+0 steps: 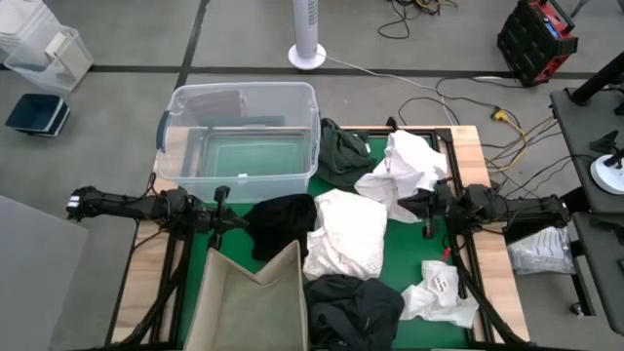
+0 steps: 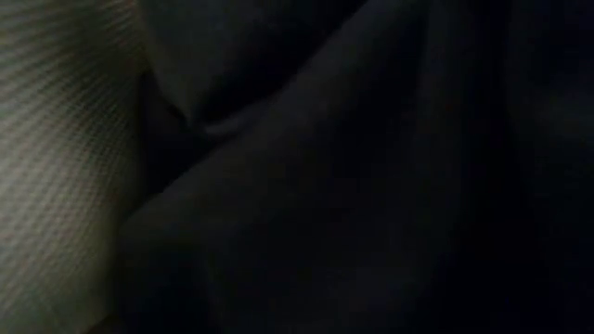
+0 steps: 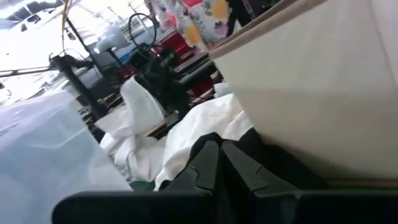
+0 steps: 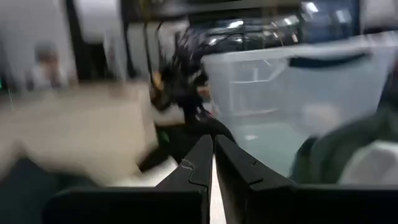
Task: Sort clothes
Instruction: Put the black shirt into the transparent bin
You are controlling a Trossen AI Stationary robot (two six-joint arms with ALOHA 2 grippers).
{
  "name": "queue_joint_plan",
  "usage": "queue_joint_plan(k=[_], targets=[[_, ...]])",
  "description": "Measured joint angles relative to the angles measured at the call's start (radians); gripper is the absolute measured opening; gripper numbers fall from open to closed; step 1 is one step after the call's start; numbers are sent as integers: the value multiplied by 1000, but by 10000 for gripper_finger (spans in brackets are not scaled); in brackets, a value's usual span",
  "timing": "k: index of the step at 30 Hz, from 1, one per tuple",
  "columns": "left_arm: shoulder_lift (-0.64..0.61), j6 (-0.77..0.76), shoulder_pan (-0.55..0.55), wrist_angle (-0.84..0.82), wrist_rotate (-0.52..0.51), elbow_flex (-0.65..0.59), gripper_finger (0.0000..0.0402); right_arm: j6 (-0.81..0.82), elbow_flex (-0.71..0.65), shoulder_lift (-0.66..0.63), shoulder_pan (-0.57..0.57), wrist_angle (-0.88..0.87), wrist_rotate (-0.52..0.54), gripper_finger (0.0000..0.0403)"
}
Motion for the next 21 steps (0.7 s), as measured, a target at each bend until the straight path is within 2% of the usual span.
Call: queue_joint_plan(k=[4,7,13,21], targets=[[0,-9,-1,24,-67,0,0,495,0,0,0,28,3,13],[0,-2,0,58,-74,0,0,825,0,0,0,9,-49,13],[0,30,0,72,-97,0,0,1116,0,0,0,34,-208,13],[0,-44,0,152,-102,0,0,1665,0,0,0,44,-359,13]])
